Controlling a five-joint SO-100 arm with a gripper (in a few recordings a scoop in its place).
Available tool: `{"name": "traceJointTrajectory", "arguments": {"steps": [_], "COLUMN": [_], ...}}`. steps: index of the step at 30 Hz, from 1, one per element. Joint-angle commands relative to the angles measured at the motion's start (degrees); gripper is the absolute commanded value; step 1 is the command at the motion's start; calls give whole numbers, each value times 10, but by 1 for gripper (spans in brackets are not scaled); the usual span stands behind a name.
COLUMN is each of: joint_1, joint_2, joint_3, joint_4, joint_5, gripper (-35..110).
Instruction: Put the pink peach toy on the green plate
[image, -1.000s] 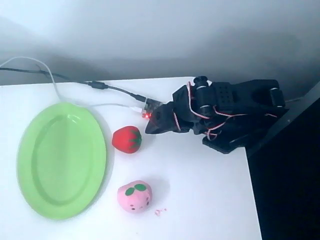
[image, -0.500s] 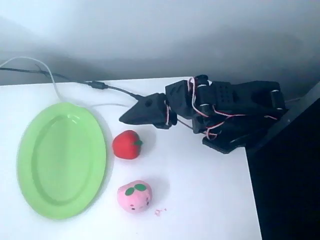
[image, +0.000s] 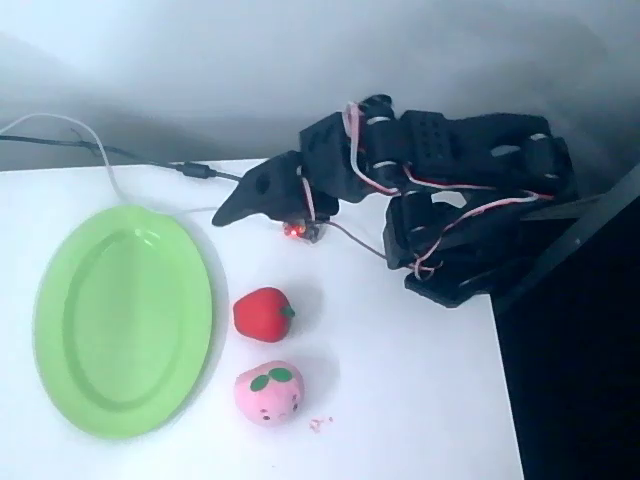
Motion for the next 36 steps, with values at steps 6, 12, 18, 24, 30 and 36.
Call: {"name": "traceJointTrajectory", "arguments": {"steps": [6,12,18,24,30,36], "joint_1": [-218,-365,-408,-409,-405,-410], "joint_2": [-167,-259,-352,-448,-532,-587], "joint_3": [-164,-143,-162,-195,-274,-301], "joint_4": [100,99,83,19,19,19], "joint_5": [198,321,360,359,359,359], "gripper": [62,56,50,49,49,37]}}
